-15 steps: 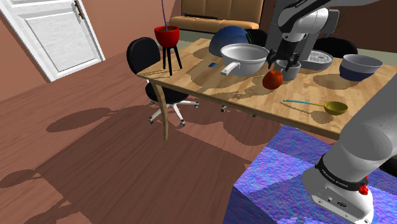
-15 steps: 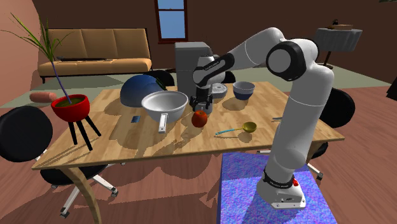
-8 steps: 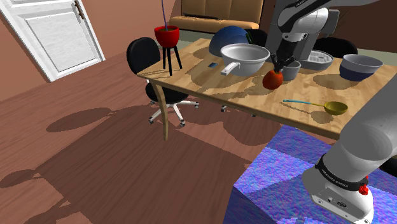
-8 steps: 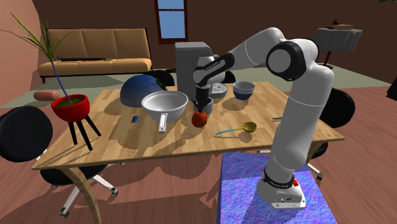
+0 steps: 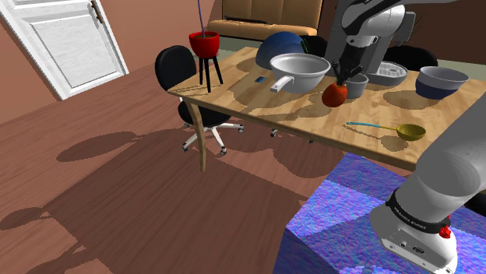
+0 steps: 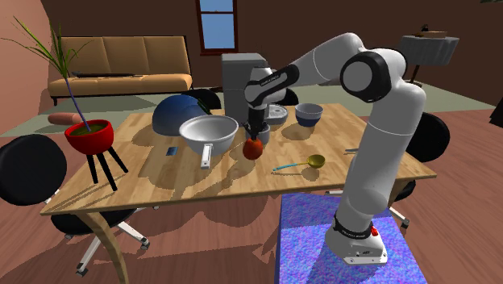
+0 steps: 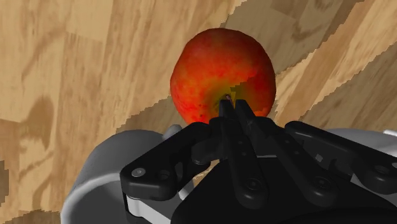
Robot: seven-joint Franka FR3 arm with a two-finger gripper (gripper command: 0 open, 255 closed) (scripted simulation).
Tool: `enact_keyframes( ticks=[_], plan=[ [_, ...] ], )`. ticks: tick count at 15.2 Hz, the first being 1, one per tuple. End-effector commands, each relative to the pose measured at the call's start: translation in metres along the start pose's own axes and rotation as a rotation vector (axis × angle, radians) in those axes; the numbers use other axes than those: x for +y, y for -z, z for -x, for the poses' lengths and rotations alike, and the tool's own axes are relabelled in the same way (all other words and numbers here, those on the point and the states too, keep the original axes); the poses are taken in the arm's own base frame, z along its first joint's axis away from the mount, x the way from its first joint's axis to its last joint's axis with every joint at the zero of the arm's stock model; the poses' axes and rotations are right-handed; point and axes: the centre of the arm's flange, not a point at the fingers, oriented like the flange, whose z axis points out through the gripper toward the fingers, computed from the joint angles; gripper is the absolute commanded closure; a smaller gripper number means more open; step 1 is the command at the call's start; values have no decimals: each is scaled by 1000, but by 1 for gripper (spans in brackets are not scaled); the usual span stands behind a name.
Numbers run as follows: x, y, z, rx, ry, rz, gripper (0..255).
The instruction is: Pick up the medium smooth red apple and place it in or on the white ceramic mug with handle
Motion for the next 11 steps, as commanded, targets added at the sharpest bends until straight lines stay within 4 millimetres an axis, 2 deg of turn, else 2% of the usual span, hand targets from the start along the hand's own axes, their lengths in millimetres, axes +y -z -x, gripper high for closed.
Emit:
enact_keyframes(
  ticks=[1,11],
  plan=[
    [-1,11,-1,0,0,0,255],
    [-5,63,-2,0,0,0,255]
  ],
)
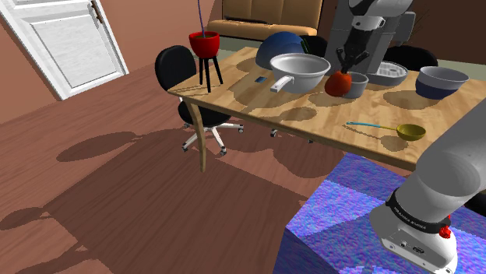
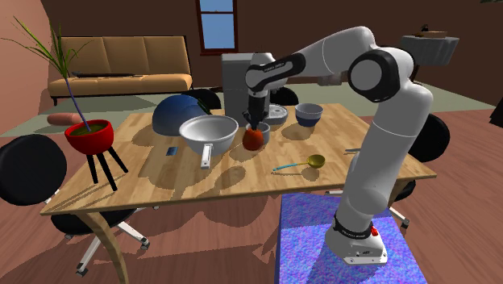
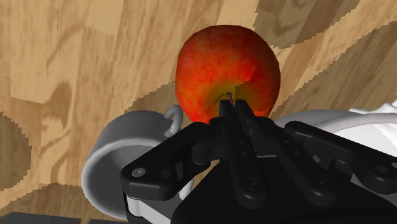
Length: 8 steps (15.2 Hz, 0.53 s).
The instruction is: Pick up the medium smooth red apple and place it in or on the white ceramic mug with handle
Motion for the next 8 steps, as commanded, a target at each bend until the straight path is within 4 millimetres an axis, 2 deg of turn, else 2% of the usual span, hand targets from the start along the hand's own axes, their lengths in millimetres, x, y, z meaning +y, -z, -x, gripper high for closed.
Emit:
enact_keyframes(
  ticks=[1,8],
  plan=[
    [-2,12,0,0,0,0,255],
    [-5,48,-1,0,0,0,255]
  ],
)
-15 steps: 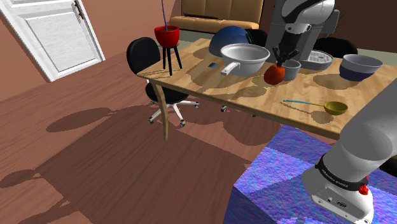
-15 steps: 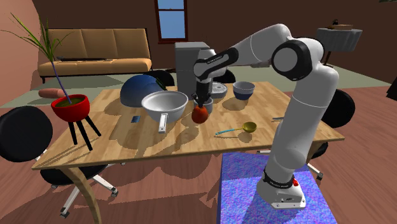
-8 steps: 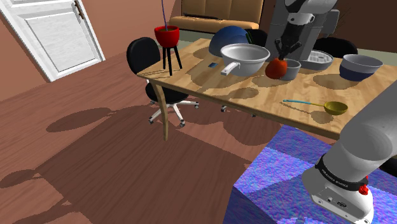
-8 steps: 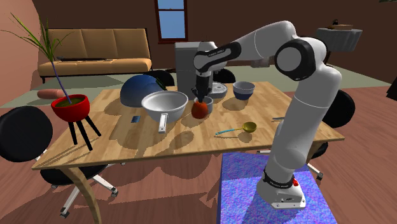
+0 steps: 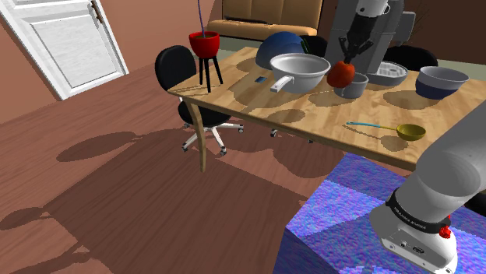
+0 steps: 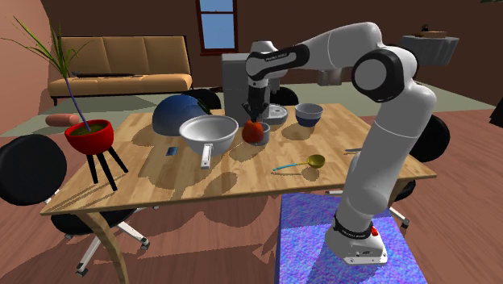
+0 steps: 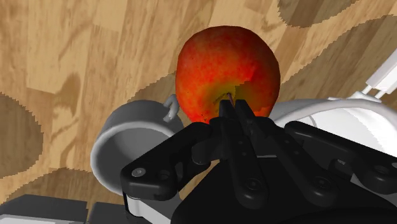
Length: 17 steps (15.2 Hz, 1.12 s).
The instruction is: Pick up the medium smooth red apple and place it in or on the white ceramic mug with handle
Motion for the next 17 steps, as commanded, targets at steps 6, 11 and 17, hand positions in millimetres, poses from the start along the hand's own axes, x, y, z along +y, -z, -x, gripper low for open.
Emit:
enact_keyframes(
  ticks=[6,11,17],
  plan=[
    [-3,37,-1,0,0,0,255],
    [2,61,-12,0,0,0,255],
    [41,96,-72,0,0,0,255]
  ],
)
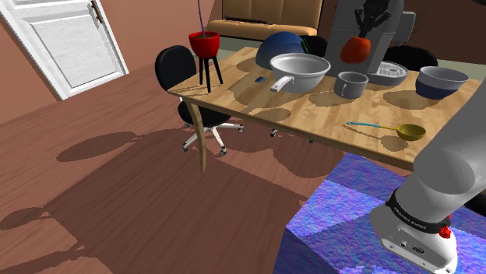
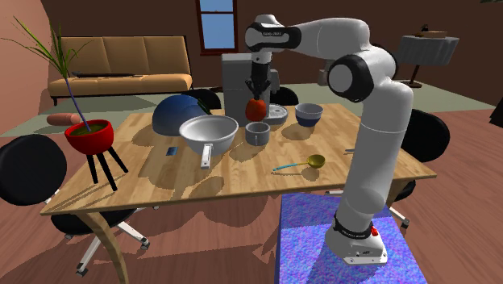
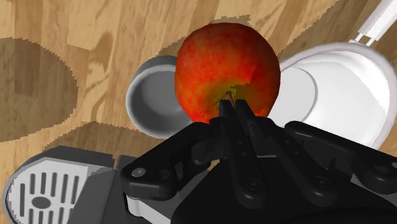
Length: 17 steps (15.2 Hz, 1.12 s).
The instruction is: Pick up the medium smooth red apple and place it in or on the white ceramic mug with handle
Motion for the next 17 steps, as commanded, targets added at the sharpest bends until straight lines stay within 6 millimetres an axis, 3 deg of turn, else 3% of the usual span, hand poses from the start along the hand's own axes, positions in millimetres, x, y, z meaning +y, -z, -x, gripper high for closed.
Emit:
enact_keyframes(
  ticks=[1,6,17],
  plan=[
    [11,13,-23,0,3,0,255],
    [43,42,-72,0,3,0,255],
    [48,-16,-70,0,3,0,255]
  ],
)
